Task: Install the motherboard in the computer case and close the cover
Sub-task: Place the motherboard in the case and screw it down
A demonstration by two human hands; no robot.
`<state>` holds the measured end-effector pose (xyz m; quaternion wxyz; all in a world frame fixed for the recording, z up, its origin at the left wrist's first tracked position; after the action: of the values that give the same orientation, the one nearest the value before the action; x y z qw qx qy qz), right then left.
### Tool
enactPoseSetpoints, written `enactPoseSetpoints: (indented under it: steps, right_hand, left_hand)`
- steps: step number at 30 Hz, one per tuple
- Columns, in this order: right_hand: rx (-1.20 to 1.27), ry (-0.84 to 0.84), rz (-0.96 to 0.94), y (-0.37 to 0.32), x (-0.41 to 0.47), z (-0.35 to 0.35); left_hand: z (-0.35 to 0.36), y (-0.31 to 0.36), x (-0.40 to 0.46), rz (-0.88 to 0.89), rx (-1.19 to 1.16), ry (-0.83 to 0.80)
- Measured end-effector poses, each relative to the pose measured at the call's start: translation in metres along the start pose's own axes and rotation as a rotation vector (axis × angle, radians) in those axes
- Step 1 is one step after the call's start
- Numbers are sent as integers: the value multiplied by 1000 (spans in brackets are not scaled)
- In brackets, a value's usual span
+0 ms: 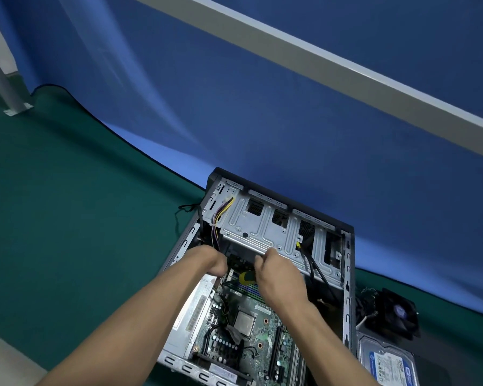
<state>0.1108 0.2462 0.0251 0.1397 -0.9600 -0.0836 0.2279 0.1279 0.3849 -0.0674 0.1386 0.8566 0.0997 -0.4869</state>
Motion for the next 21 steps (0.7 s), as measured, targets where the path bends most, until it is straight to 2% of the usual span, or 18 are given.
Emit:
enactPoseSetpoints:
  steps: [4,8,12,15,18,21]
  right_hand:
    - [213,-111,1,-2,-2,0]
    - [46,64,-15,1,-4,2]
    - [136,-64,-23,-2,-7,1]
    - [26,21,-38,-2,-6,1]
    - [114,-49,-36,-9,-6,3]
    - [-15,5,-52,-11,-7,5]
  left_hand:
    - [-1,1,-1,-4,-23,8]
    - [0,2,-2,-2,-26,12]
    - [0,1,-2,8,-17,21]
    - [1,2,-2,-2,-19,22]
    - [-1,2,-4,-8,-23,44]
    - [0,2,-3,-23,-29,45]
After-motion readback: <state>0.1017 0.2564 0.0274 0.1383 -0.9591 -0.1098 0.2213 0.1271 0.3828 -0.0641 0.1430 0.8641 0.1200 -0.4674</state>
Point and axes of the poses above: each hand's wrist, its own x-axis towards the middle knuckle, its own z-axis out of the palm, y = z × x, the point moved 1 cm from there along x, towards the middle knuckle, and after that the axes turned 1 degree about y, right-handed, at the moved point
